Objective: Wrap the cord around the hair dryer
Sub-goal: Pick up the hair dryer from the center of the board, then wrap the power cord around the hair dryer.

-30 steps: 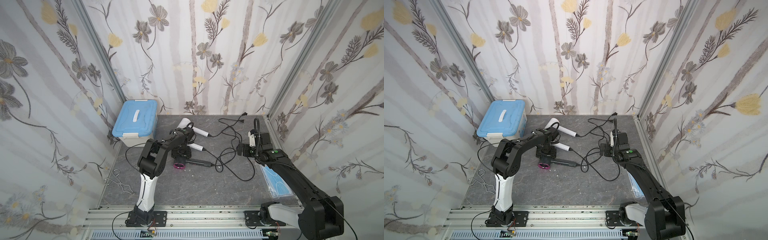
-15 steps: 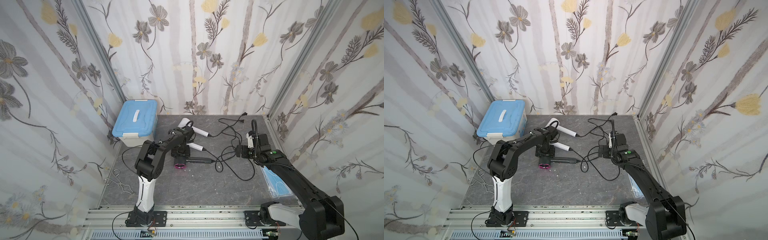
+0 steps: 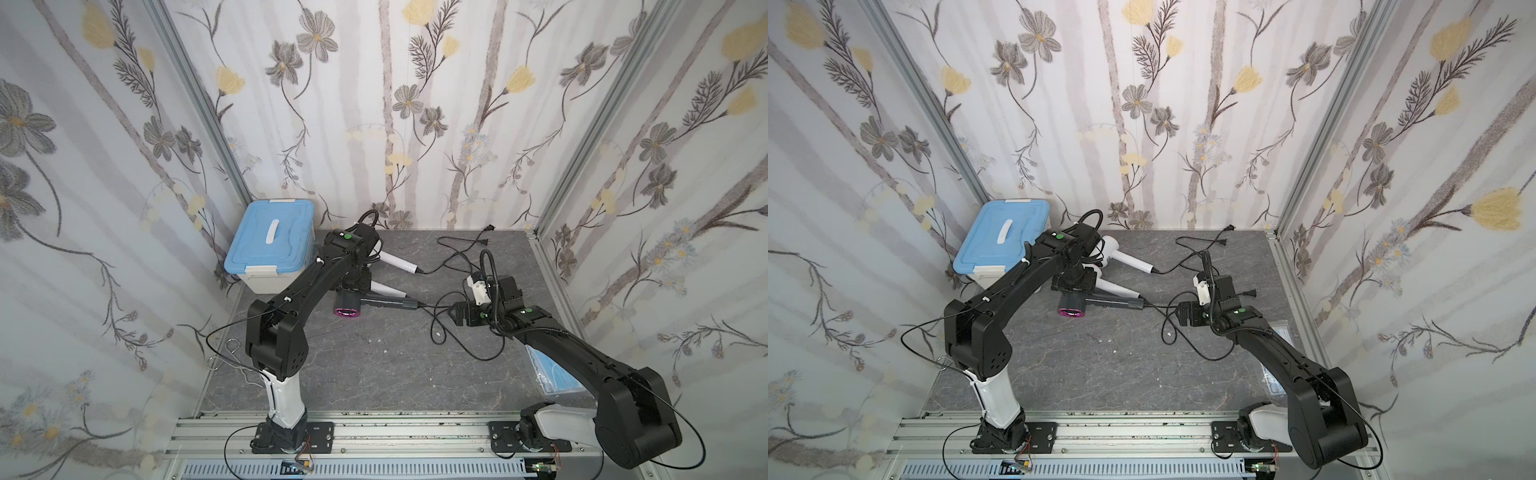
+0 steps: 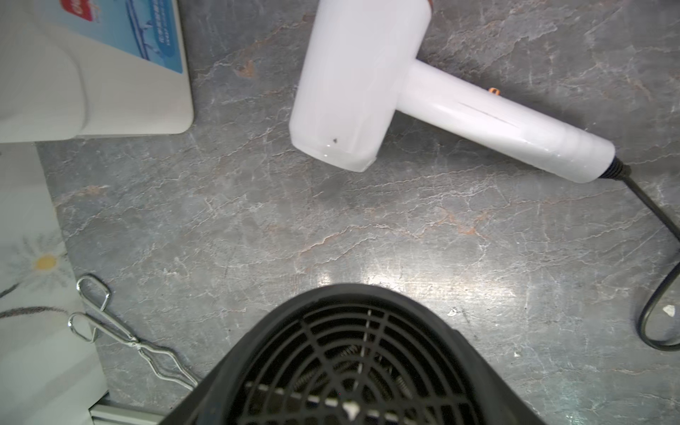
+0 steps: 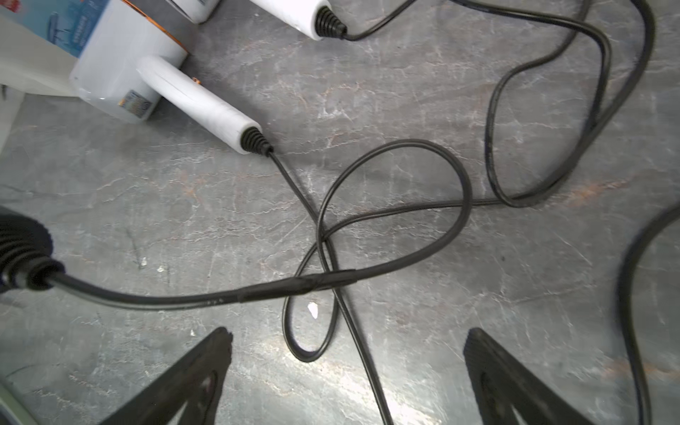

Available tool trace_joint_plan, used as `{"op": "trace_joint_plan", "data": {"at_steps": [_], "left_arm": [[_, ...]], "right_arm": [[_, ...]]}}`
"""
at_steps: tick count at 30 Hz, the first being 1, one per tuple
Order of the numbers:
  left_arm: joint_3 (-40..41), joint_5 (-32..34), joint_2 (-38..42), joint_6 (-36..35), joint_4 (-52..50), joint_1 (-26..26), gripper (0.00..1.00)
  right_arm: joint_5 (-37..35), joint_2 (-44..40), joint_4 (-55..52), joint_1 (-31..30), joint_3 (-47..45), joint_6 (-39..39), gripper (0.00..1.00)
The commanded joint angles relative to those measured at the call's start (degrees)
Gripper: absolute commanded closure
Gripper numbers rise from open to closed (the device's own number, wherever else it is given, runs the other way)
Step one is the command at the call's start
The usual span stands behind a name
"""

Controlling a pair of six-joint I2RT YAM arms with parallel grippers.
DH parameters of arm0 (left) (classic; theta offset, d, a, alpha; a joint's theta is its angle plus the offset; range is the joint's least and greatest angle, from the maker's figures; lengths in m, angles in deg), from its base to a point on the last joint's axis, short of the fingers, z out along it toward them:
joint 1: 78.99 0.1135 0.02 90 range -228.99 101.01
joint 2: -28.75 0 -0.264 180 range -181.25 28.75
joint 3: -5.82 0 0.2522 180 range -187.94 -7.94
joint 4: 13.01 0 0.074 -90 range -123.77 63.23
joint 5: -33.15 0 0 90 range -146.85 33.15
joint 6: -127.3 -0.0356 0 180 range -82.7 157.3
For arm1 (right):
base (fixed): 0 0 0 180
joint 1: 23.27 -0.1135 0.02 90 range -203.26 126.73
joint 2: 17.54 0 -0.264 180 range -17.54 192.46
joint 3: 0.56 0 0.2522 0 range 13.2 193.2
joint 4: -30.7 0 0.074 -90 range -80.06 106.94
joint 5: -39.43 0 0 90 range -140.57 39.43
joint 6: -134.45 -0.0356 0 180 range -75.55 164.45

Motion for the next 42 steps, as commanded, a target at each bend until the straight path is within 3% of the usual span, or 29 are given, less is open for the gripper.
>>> {"op": "trace_joint_plan", "data": {"at_steps": [1,6,12,15,30,33,36,42], "left_arm": [[-0.79,1.42,1.58,-1.14,-2.57,1.13,1.00],[-2.14,0.88,2.78,-0.50,-2.87,3.85,1.00],[-2.72,0.98,2.71,-1.11,-3.23,5.16,1.00],[-2.44,1.22,2.57,-1.21,-3.23,5.41,1.00],[-1.03,0.37,3.54,-2.97,-2.20,8.22,1.00],[-0.38,0.19,3.76,-2.96,-1.80,8.29,1.00],[0.13,0.17,4.11,-3.05,-1.54,8.37,1.00],[0.70,0.12,4.57,-3.14,-1.11,8.57,1.00]], "right_arm": [[0.00,0.73,5.00,-2.19,-0.31,0.74,0.03],[-4.02,4.01,4.18,-8.84,1.62,0.09,0.13],[-9.34,8.23,1.39,-10.50,3.55,1.50,0.23],[-12.34,10.19,-1.29,-10.58,4.93,2.29,0.41],[-11.86,15.31,-3.35,-11.60,3.97,0.85,0.43],[-12.93,16.69,-3.90,-11.78,4.48,0.54,0.47],[-12.94,16.96,-4.28,-11.84,4.19,0.19,0.59],[-12.58,15.05,-4.19,-11.86,1.81,-1.03,0.58]]}}
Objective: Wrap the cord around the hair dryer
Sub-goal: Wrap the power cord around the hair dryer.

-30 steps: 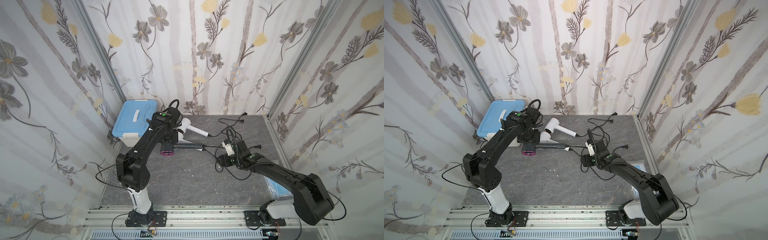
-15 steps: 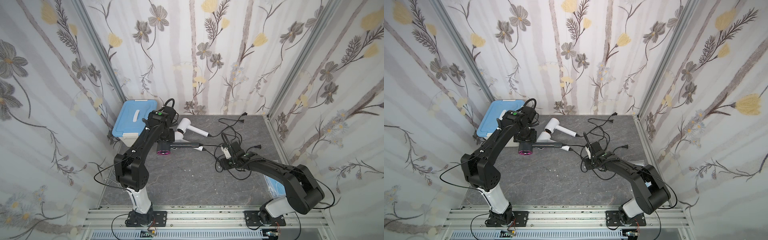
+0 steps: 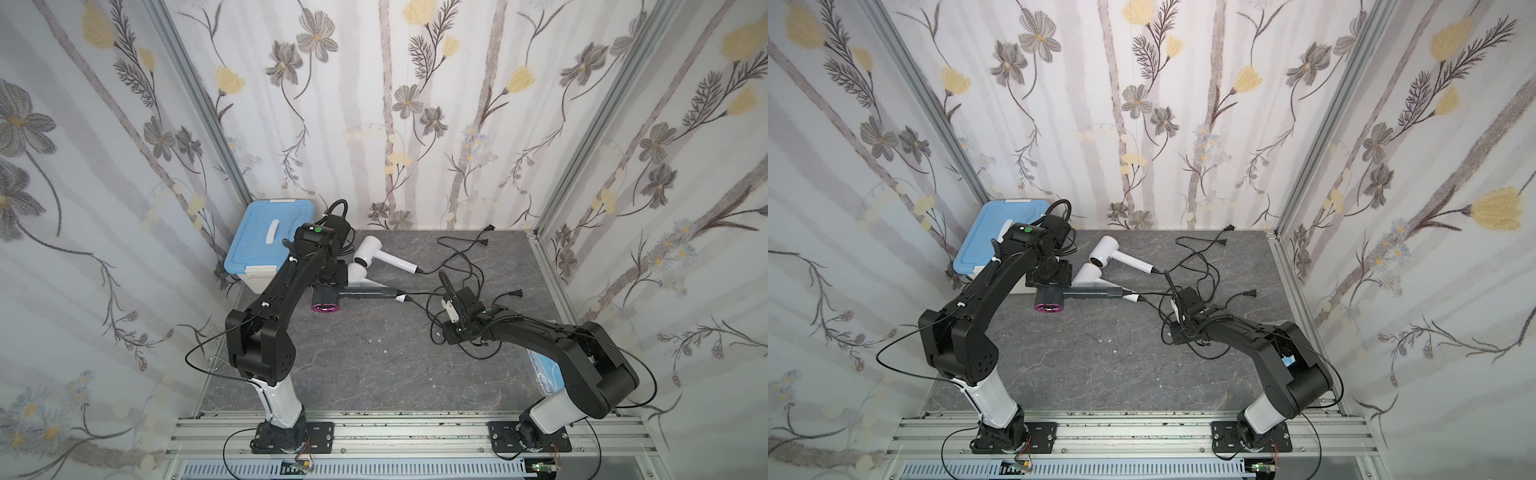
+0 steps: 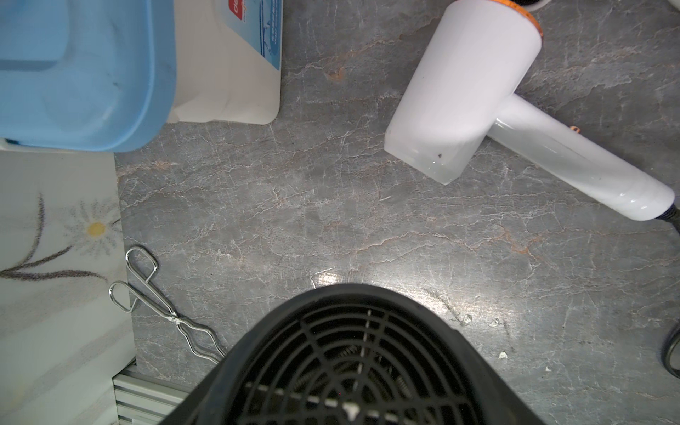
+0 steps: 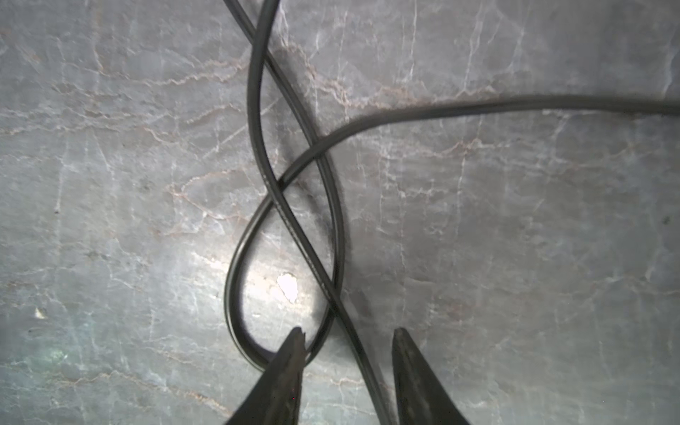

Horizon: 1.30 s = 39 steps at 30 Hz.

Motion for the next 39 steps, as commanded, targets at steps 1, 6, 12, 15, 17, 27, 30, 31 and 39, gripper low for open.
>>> {"op": "trace_joint_plan", "data": {"at_steps": [1,6,12,15,17,27,30,31,39], "left_arm": [[0.22,-0.13,0.57,-0.56,0.53,0.15,1.00],[0.74,-0.53,0.72,-0.34,1.03,0.13,1.00],[1.15,-0.31,1.13,-0.27,1.07,0.16,1.00],[1.26,-0.22,1.43,-0.30,1.16,0.16,1.00],[1.28,-0.30,1.49,-0.21,1.29,0.14,1.00],[1.14,-3.77,2.89,2.03,5.20,0.16,1.00],[1.01,-7.10,2.93,5.23,9.13,0.16,1.00],[1.14,-8.60,2.89,6.84,11.02,0.20,1.00],[1.17,-6.29,0.49,16.23,19.89,-2.80,1.00]], "right_arm": [[-0.63,-1.15,0.61,-0.04,-0.64,-1.50,0.58],[-1.02,-0.50,-0.43,-0.06,-1.10,-1.70,0.58],[-2.04,0.47,-0.59,0.00,-1.37,-1.70,0.73],[-2.17,0.54,-0.77,-0.03,-1.87,-1.31,0.79],[-2.22,0.69,-0.85,0.00,-1.83,-1.14,0.81],[-0.76,-11.20,-3.11,-0.82,-1.32,0.92,1.00],[2.10,-15.11,-5.61,-1.72,0.21,2.19,1.00],[2.81,-15.87,-6.58,-2.47,0.98,2.71,1.00],[12.72,-19.70,-10.22,-8.83,8.72,7.96,1.00]]}}
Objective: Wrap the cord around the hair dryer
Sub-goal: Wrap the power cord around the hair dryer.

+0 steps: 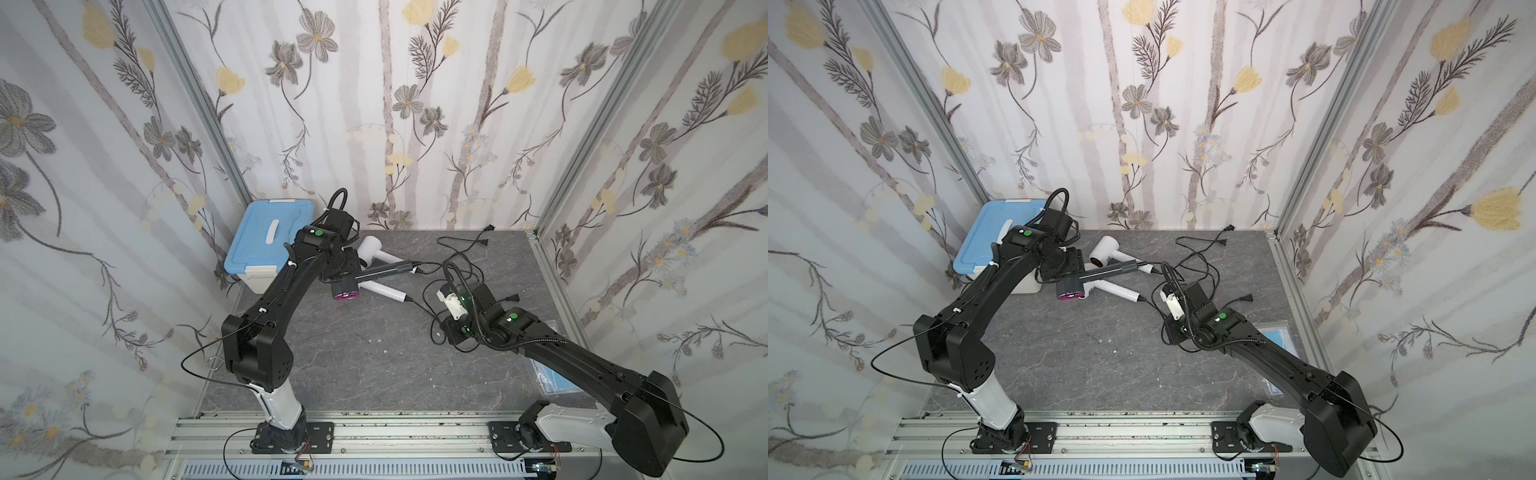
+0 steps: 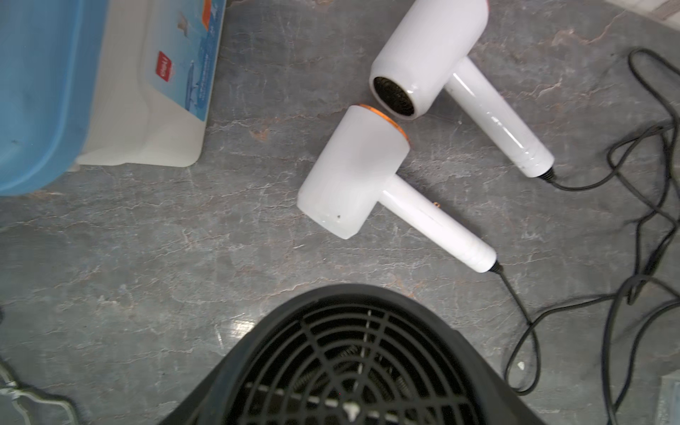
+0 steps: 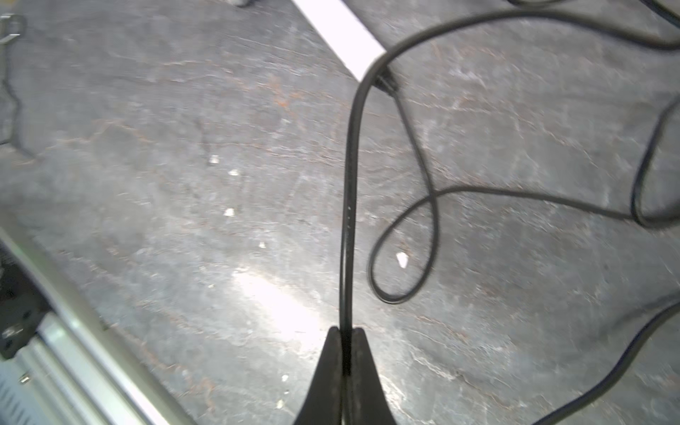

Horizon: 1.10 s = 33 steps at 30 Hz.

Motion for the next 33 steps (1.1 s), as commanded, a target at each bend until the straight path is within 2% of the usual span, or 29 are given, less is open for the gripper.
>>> {"op": "trace_joint_plan", "data": {"at_steps": [1,7,11,16,20,24,29,33], "left_arm": [[-0.37,1.89,-1.74,4.66,5.57,-0.80,1.00],[-0.19,8.52,-6.52,1.85,5.05,-3.12,1.00],[2.15,12.22,-7.22,-1.96,4.90,-4.33,1.00],[7.12,11.76,-4.17,-7.46,6.25,-4.43,1.00],[12.36,4.98,0.18,-14.74,9.55,-4.90,1.00],[14.93,-2.29,2.23,-19.14,9.19,-5.91,1.00],[19.16,-9.32,4.23,-21.05,10.23,-6.69,1.00],[21.65,-17.62,6.36,-21.41,12.58,-7.23,1.00]], "right_arm": [[5.61,-0.60,-2.18,-3.06,4.12,4.09,1.00],[2.06,0.74,-10.08,-8.24,14.47,9.22,1.00],[-7.43,1.33,-14.85,-8.16,18.56,12.30,1.00],[-15.64,2.51,-17.10,-6.86,21.71,15.91,1.00],[-17.45,3.49,-15.33,-3.55,24.06,18.74,1.00],[-17.81,5.57,-11.72,-1.69,27.09,22.43,1.00],[-17.14,7.99,-7.67,1.13,29.13,24.90,1.00],[-13.51,9.11,-2.99,4.13,28.05,25.33,1.00]]}}
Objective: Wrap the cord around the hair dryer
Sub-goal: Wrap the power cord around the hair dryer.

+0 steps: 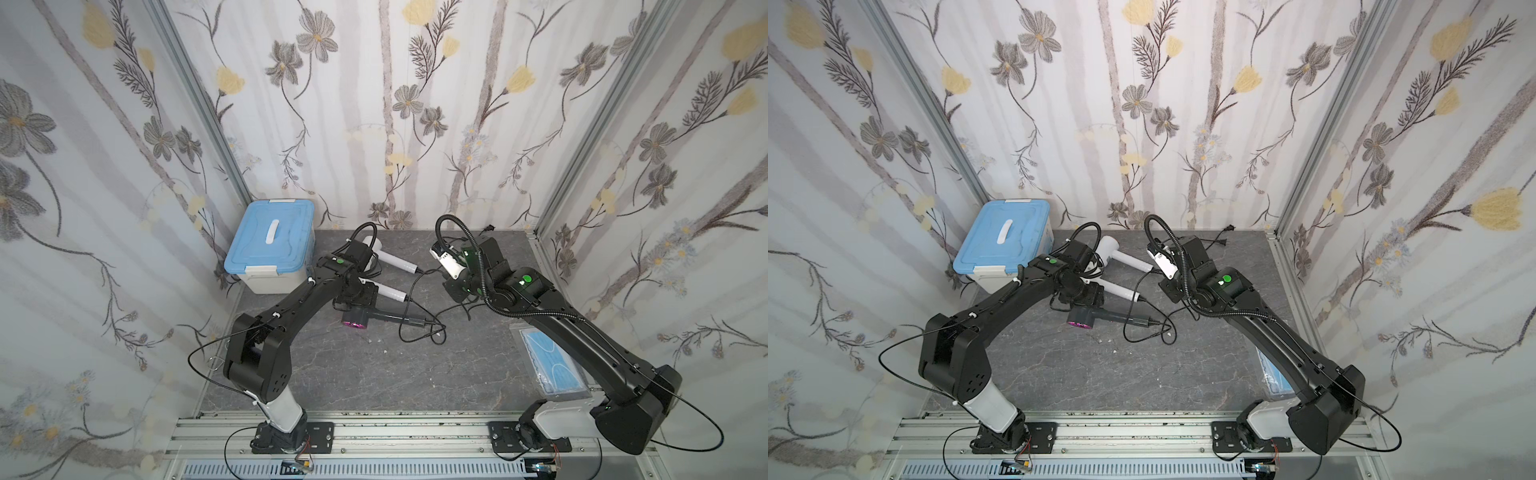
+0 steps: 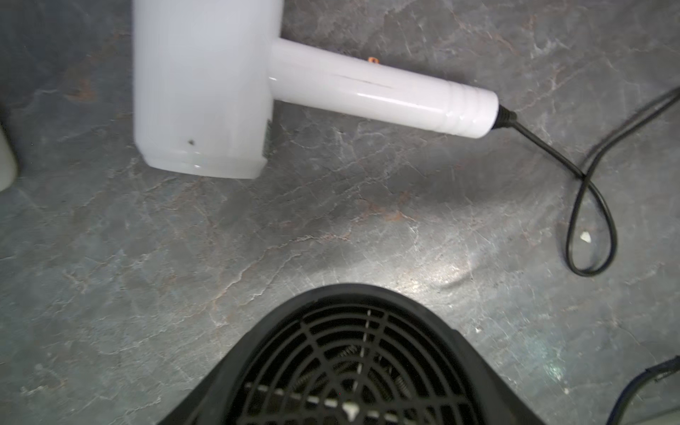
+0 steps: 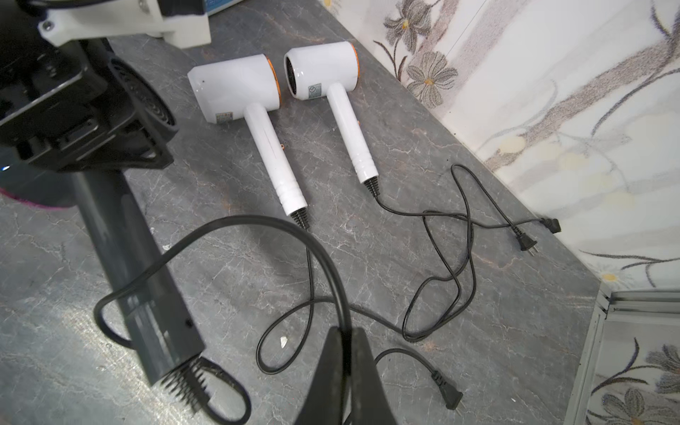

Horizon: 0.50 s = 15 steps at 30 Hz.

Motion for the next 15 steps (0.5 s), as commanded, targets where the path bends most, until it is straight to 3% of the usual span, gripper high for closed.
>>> {"op": "trace_joint_plan", "data": {"at_steps": [1,7,11,15], "left_arm": [[1.75,-10.62,2.05,-1.97,3.88,-0.55,1.00],[6.76,-18.76,9.19,1.87,12.87,0.04,1.00],[10.74,-24.42,14.55,9.14,22.48,2.52,1.00],[13.95,-25.96,18.14,16.16,30.47,5.34,1.00]], "right_arm": [[2.75,1.29,7.44,2.19,-0.60,1.94,1.00],[7.81,2.89,12.84,5.86,-5.01,-0.88,1.00],[10.17,2.44,16.69,7.47,-9.81,-3.73,1.00],[11.20,1.35,19.49,7.85,-13.93,-6.33,1.00]]}}
